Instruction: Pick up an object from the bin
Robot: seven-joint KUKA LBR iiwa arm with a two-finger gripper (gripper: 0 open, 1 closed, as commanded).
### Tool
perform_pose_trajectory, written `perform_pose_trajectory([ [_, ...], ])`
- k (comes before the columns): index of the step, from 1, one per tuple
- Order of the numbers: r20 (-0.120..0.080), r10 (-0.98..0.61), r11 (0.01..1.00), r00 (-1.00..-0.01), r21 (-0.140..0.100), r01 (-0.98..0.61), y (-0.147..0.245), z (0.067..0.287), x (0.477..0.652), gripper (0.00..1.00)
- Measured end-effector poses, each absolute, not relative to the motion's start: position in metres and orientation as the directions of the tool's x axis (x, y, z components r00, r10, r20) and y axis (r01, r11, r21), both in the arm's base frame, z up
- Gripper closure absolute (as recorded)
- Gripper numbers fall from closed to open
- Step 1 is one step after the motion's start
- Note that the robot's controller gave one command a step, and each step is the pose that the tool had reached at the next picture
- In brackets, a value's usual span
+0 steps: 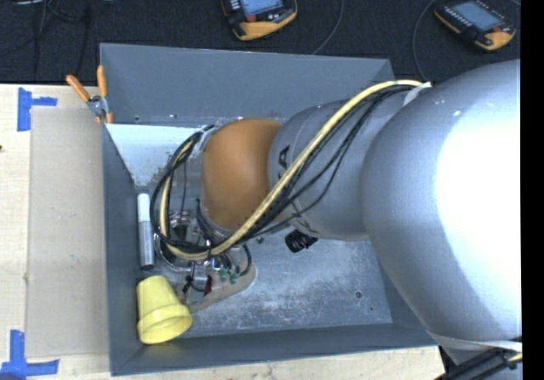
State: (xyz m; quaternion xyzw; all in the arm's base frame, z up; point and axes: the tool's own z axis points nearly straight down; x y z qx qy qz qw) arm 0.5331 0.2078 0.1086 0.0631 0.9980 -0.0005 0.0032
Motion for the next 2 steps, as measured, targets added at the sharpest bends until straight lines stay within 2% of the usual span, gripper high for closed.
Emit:
perform_pose_trajectory([
  [1, -0.008, -0.246, 0.969, -0.969, -0.004, -0.246, 0.169, 0.121, 0.573, 0.00],
  [2, -0.006, -0.201, 0.980, -0.979, -0.004, -0.201, 0.173, 0.083, 0.536, 0.00],
])
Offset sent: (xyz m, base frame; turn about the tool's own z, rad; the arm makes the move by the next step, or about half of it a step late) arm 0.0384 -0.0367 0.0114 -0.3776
